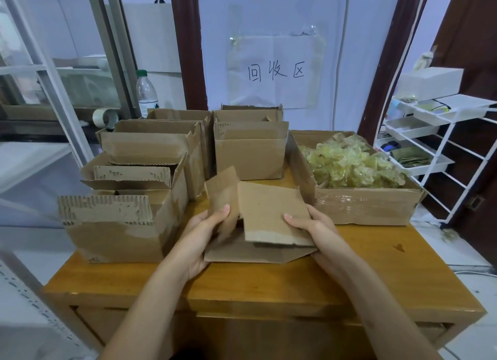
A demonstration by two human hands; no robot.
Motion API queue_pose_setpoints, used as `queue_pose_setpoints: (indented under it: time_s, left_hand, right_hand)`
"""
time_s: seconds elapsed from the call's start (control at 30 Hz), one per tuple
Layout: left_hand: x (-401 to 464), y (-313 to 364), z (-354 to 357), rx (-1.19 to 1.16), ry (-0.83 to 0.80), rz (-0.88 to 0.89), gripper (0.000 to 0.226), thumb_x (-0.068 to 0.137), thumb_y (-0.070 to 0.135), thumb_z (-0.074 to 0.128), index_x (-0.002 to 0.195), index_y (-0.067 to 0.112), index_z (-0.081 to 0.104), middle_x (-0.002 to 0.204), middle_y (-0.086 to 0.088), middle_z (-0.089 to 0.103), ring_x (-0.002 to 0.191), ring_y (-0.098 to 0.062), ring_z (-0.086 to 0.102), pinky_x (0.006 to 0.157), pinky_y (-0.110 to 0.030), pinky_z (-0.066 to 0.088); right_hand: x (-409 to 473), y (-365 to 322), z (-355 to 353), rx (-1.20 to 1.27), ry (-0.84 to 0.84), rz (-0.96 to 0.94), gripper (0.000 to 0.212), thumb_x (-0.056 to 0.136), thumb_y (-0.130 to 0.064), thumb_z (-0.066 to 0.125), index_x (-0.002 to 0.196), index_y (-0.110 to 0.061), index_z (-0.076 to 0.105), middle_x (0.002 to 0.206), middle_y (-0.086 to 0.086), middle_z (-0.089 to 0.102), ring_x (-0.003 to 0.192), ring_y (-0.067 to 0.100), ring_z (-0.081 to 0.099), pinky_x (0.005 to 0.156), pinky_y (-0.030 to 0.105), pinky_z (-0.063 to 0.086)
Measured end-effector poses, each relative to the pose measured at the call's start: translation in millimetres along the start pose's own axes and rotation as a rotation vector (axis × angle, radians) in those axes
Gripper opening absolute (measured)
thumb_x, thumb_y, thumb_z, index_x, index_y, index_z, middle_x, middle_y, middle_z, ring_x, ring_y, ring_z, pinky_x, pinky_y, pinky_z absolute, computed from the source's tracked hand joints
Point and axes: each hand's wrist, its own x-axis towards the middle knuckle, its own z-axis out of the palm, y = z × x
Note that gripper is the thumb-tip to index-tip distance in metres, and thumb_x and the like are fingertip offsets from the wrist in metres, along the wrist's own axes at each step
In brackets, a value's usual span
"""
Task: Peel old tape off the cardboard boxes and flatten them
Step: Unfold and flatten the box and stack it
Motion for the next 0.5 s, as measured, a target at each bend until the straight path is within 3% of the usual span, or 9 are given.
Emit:
queue_pose_setpoints:
  time_s: [0.1,0.2,0.33,0.5]
  left_hand:
    - [-1.6,-0.9,4.7,0.069,0.096,0.038,0.038,0.095,0.029,0.073,0.132,0.020,0.065,0.105,-0.003,0.080,0.101,-0.023,0.075,0.079,-0.036,0.060]
    - [-1.7,-1.9,4.8,0.094,0.097,0.053,0.038,0.095,0.026,0.074,0.131,0.024,0.064,0.107,-0.001,0.080,0.101,-0.021,0.076,0.081,-0.038,0.061]
    - [-3.7,-2.9,0.9,0.169,0.075,0.104,0.035,0.095,0.026,0.075,0.128,0.027,0.064,0.108,0.002,0.079,0.097,-0.017,0.076,0.073,-0.032,0.061]
    - [1.7,0.1,-1.1,0.285,0.085,0.107,0.044,0.092,0.027,0.078,0.133,0.027,0.062,0.116,0.002,0.076,0.108,-0.020,0.072,0.092,-0.045,0.061]
  right_hand:
    - [0.0,3.0,-4.0,0.068,0.036,-0.004,0.052,0.085,0.001,0.078,0.131,-0.016,0.064,0.116,0.004,0.078,0.111,0.027,0.073,0.100,0.046,0.058]
    - [-1.4,5.6,-7.8,0.089,0.026,-0.016,0.056,0.084,0.004,0.078,0.134,-0.016,0.062,0.119,0.006,0.077,0.113,0.028,0.073,0.101,0.049,0.057]
    - [-3.2,9.0,-11.6,0.060,0.007,-0.035,0.060,0.083,0.005,0.079,0.136,-0.016,0.061,0.121,0.005,0.076,0.116,0.027,0.071,0.104,0.049,0.055]
    - [-3.1,11.7,-13.5,0.016,0.018,-0.053,0.062,0.083,0.004,0.080,0.137,-0.016,0.059,0.122,0.004,0.076,0.118,0.027,0.070,0.105,0.051,0.055]
